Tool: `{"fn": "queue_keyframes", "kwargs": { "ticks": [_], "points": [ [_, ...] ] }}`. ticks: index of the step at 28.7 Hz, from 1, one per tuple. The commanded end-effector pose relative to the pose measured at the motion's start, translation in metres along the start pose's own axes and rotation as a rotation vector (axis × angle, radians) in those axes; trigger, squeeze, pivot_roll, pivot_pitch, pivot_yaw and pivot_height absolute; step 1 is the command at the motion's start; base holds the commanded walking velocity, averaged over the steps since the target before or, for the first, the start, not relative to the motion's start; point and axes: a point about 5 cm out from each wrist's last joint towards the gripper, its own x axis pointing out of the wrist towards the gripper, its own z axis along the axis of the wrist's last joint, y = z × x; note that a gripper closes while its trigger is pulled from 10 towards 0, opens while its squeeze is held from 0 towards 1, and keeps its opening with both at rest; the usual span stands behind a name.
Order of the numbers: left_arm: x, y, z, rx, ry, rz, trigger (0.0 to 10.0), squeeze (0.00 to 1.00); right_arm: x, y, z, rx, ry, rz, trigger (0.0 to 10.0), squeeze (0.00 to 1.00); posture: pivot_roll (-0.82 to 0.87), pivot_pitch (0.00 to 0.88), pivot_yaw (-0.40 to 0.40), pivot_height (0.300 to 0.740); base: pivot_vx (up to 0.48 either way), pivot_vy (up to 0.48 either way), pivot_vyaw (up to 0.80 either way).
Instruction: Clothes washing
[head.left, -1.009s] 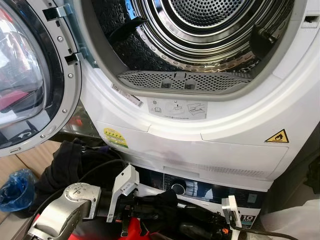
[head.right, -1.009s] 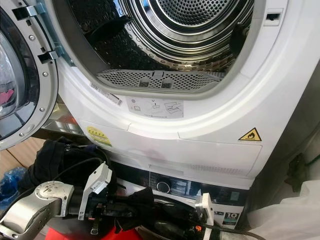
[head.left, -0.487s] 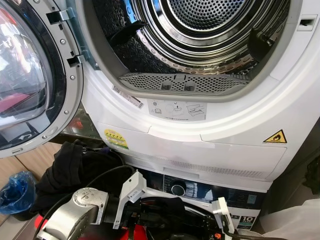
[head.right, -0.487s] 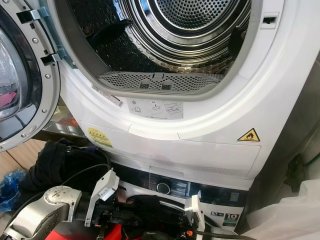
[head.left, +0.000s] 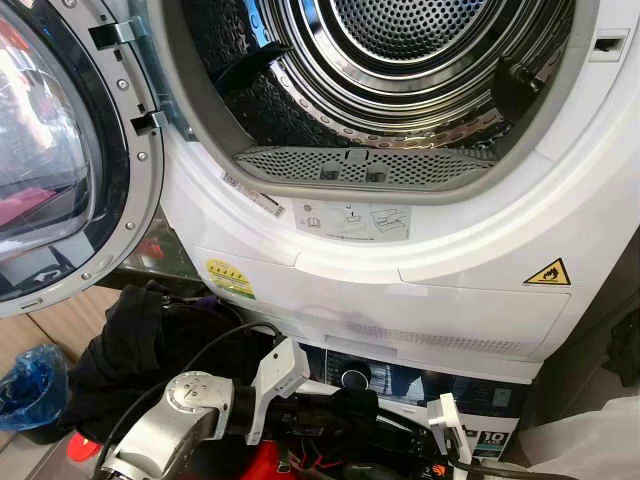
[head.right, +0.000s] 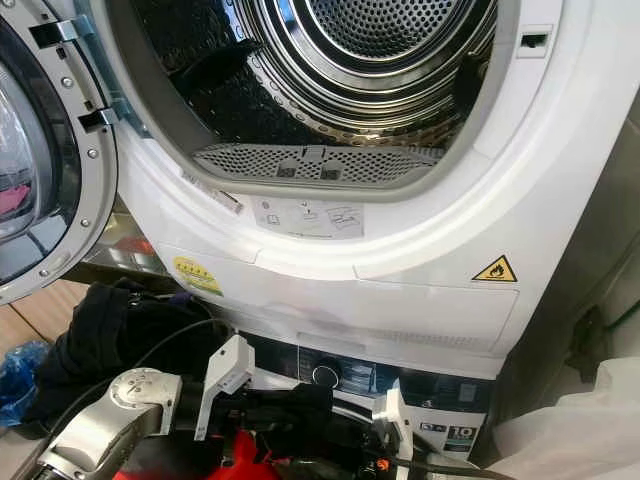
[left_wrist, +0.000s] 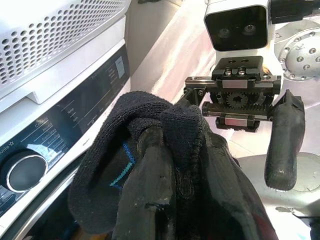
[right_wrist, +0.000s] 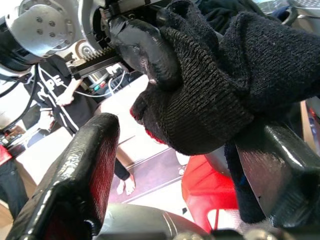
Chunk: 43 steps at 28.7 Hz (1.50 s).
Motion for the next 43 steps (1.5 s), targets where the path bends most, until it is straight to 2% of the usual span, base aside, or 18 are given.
{"fn": "queue_keyframes", "kwargs": {
  "ticks": [1, 6, 18, 19, 20, 43],
  "points": [
    [0.006, 0.002, 0.004, 0.041, 0.001, 0.012, 10.0, 0.00, 0.020, 0.003, 0.002, -0.002, -0.005, 0.044, 10.0, 0.00, -0.09, 0.000, 0.140, 0.740, 0.000, 0.000, 0.00],
    [0.012, -0.001, 0.004, 0.047, -0.007, 0.002, 10.0, 0.00, 0.027, -0.003, 0.005, 0.024, -0.033, -0.015, 10.0, 0.00, -0.09, 0.000, 0.142, 0.740, 0.000, 0.000, 0.00],
    [0.020, 0.004, 0.011, 0.095, -0.061, 0.063, 10.0, 0.00, 0.034, 0.004, -0.003, 0.038, -0.007, 0.030, 10.0, 0.00, -0.09, 0.000, 0.147, 0.740, 0.000, 0.000, 0.00],
    [0.020, 0.006, 0.012, 0.102, -0.070, 0.076, 10.0, 0.00, 0.034, 0.004, -0.004, 0.038, 0.000, 0.033, 1.4, 0.00, -0.09, 0.000, 0.150, 0.740, 0.000, 0.000, 0.00],
    [0.020, 0.007, 0.013, 0.107, -0.075, 0.083, 10.0, 0.00, 0.034, 0.004, -0.005, 0.040, 0.006, 0.037, 0.0, 0.00, -0.09, 0.000, 0.150, 0.740, 0.000, 0.000, 0.00],
    [0.029, 0.004, 0.018, 0.123, -0.130, 0.087, 10.0, 0.00, 0.037, 0.008, -0.008, 0.057, 0.030, 0.085, 0.0, 0.00, -0.09, 0.000, 0.148, 0.740, 0.000, 0.000, 0.00]
  ]
}}
